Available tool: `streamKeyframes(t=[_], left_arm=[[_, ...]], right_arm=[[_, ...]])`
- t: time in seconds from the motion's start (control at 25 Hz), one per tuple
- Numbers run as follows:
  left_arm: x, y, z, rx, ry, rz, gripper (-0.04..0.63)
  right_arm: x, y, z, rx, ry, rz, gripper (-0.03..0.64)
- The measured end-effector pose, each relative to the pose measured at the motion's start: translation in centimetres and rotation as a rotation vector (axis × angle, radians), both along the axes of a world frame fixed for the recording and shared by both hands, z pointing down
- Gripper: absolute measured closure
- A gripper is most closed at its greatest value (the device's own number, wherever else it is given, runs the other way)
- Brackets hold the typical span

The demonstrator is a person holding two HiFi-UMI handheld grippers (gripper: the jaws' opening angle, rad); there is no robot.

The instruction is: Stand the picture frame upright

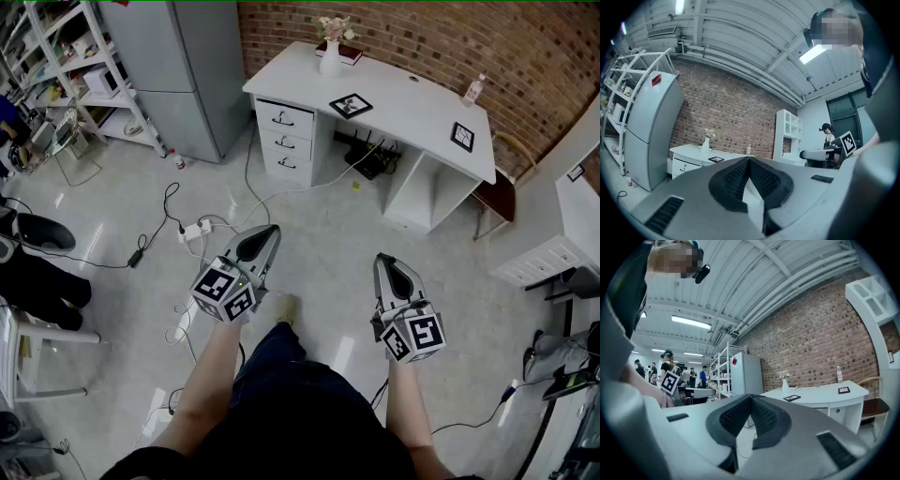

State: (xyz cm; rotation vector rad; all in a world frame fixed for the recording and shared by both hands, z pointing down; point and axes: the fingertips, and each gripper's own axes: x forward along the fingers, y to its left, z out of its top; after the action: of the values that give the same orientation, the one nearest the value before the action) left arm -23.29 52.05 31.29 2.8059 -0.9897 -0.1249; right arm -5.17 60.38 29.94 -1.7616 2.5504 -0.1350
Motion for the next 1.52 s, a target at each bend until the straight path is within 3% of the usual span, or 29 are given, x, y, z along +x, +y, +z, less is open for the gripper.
streamKeyframes(t=[0.76, 1.28, 1.52], left_arm=[[3.4, -17.2, 1.4, -0.059, 0.006, 0.08, 0.589], [6.0, -28.0, 1.5, -0.024, 0.008, 0.175, 0.589], [6.5, -30.4, 1.4, -0.021, 0.02, 0.193, 0.589]], right_arm=[[2.8, -15.8, 2.5, -0.077, -0.004, 0.096, 0.613], [3.7, -25.0, 3.4, -0.036, -0.025, 0.181, 0.612], [4.1, -26.9, 3.0, -0.024, -0.103, 0.198, 0.612]])
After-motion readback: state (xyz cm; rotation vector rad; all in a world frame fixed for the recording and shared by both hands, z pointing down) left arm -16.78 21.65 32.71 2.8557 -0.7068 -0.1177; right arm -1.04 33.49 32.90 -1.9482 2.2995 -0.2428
